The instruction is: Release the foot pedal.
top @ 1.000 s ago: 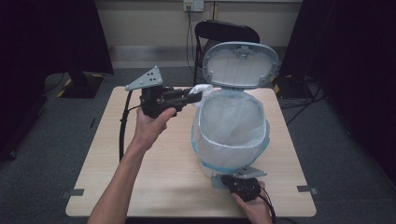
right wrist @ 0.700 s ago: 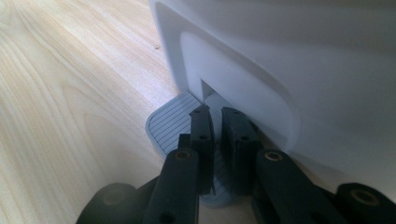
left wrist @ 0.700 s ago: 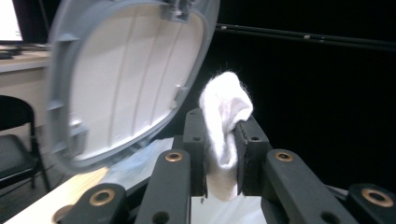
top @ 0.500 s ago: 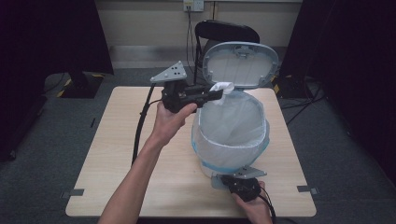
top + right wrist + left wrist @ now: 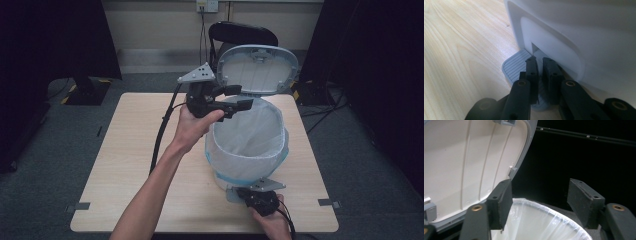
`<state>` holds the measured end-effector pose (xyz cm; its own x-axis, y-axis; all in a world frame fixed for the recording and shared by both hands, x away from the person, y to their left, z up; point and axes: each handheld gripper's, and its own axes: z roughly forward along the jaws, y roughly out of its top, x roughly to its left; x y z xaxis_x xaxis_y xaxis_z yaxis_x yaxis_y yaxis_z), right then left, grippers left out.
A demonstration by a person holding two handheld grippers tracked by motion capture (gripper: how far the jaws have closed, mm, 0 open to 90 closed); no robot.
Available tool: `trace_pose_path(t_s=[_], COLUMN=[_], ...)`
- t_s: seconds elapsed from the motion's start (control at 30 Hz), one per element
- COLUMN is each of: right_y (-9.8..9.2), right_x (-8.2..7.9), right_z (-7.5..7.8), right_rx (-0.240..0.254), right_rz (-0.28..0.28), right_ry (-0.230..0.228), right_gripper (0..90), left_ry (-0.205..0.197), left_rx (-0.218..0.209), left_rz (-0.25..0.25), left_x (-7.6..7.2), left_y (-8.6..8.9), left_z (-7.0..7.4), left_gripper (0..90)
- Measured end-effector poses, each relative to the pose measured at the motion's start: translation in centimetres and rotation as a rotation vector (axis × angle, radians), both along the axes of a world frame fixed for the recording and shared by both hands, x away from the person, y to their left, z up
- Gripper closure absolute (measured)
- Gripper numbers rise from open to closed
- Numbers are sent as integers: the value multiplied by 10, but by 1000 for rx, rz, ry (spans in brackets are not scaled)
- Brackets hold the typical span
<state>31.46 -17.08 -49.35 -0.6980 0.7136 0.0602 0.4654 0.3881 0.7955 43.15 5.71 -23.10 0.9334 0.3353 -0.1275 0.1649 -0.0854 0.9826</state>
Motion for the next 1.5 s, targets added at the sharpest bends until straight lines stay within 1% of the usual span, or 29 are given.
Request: trace_pose_path(t_s=[0.03, 0.17, 0.2, 0.27, 0.37, 0.4, 0.43, 0.47, 0.57, 0.63, 0.67, 0.7, 0.73, 0.8, 0.83, 0.87, 0.93, 0.97, 1.07, 1.1, 1.13, 1.17, 1.2, 1.23, 1.3, 1.37, 1.4, 1.43, 1.5], right_y=[0, 0, 0, 0, 0, 0, 0, 0, -1, -1, -1, -1, -1, -1, -1, -1, -2, -2, -1, -1, -1, -1, -1, -1, -1, -2, -2, -2, -2], right_x=[0, 0, 0, 0, 0, 0, 0, 0, 0, 0, 0, 0, 0, 0, 0, 1, 1, 1, 0, 0, 1, 0, 0, 0, 1, 1, 1, 1, 0], right_z=[0, 0, 0, 0, 0, 0, 0, 0, 0, 0, 0, 0, 0, 0, 0, 0, 0, 0, 0, 0, 0, 0, 0, 0, 0, -1, -1, -1, -1], right_rx=[1, 0, 2, 2, 3, 3, 5, 5, 8, 9, 10, 11, 11, 11, 12, 15, 17, 17, 16, 16, 19, 17, 17, 19, 19, 21, 22, 22, 24], right_rz=[0, -1, -1, -1, -2, -2, -2, -2, -1, -5, -5, -4, -4, -4, -4, -2, -3, -3, -7, -7, -7, -9, -9, -6, -6, -6, -5, -5, -9], right_ry=[1, 1, 2, 2, 2, 2, 4, 4, 8, 9, 10, 9, 9, 11, 12, 13, 13, 13, 14, 14, 13, 13, 13, 13, 13, 14, 14, 14, 15], right_gripper=[830, 830, 830, 830, 830, 830, 830, 830, 831, 831, 831, 831, 830, 830, 830, 830, 830, 830, 830, 830, 830, 830, 830, 830, 830, 830, 829, 829, 829], left_ry=[-4, -19, -24, -23, -25, -25, -25, -25, -2, -7, -3, -7, -7, 7, 11, 18, 20, 20, 19, 19, 24, 31, 31, 35, 39, 49, 60, 60, 103], left_rx=[13, 13, 20, 20, 38, 38, 41, 41, 33, 50, 45, 51, 51, 62, 50, 51, 68, 68, 76, 76, 83, 115, 115, 131, 133, 163, 166, 166, 188], left_rz=[13, 37, 60, 75, 104, 104, 123, 123, 134, 169, 180, 199, 199, 217, 231, 248, 265, 265, 338, 338, 359, 382, 382, 412, 416, 440, 460, 460, 503], left_x=[-1, -2, -2, -2, -2, -2, -2, -2, -1, 0, -1, -2, -2, -5, -7, -9, -11, -11, -18, -18, -20, -22, -22, -25, -26, -29, -30, -30, -31], left_y=[3, 11, 17, 20, 35, 35, 44, 44, 61, 72, 77, 87, 87, 105, 110, 117, 126, 126, 146, 146, 150, 158, 158, 167, 170, 179, 182, 182, 186], left_z=[1, 3, 3, 2, -1, -1, -2, -2, -3, -4, -5, -7, -7, -14, -17, -21, -25, -25, -34, -34, -37, -43, -43, -49, -51, -65, -73, -73, -88], left_gripper=[338, 319, 309, 291, 280, 275, 275, 274, 274, 275, 275, 275, 275, 273, 273, 272, 255, 247, 236, 235, 235, 233, 233, 229, 223, 218, 218, 226, 233])
